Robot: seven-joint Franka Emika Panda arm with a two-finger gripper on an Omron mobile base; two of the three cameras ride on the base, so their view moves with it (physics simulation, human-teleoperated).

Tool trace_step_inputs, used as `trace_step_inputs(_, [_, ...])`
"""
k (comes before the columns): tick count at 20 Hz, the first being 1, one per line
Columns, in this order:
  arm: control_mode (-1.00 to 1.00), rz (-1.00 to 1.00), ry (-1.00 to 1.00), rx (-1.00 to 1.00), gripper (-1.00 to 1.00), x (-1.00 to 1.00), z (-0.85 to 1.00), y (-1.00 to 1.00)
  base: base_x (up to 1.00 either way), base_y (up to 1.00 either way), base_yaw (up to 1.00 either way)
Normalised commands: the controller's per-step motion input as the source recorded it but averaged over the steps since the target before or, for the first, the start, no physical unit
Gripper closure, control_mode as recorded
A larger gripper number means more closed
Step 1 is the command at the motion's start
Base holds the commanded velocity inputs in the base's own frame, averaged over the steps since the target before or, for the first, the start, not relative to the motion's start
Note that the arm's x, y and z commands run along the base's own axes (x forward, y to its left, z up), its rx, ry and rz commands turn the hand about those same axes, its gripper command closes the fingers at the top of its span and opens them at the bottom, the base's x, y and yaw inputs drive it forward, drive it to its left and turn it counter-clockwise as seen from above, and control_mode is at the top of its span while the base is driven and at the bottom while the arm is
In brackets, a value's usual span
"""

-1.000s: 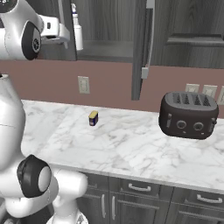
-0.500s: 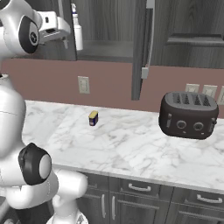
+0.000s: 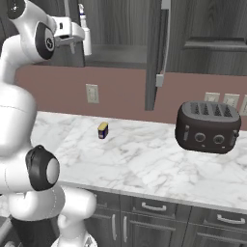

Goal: Pick the dish brush and spray from the cabinet and place them on the counter.

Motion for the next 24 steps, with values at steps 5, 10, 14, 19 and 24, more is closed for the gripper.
trace_step_inputs(5, [-1.00,-0.06,0.01,0.00,-1.00,0.61,0.00,0.13,0.00,0.00,0.00])
trace_step_inputs(10, [-1.00,0.01,0.00,0.00,-1.00,0.55,0.00,0.02,0.00,0.00,0.00])
trace_step_inputs(14, [-1.00,0.05,0.00,0.00,1.00,0.40,0.00,0.00,0.00,0.00,0.00])
trace_step_inputs(19, [-1.00,0.03,0.00,0.00,1.00,0.24,-0.01,0.00,0.00,0.00,0.00])
trace_step_inputs(24, [-1.00,0.00,0.01,0.00,1.00,0.01,-0.06,0.10,0.00,0.00,0.00])
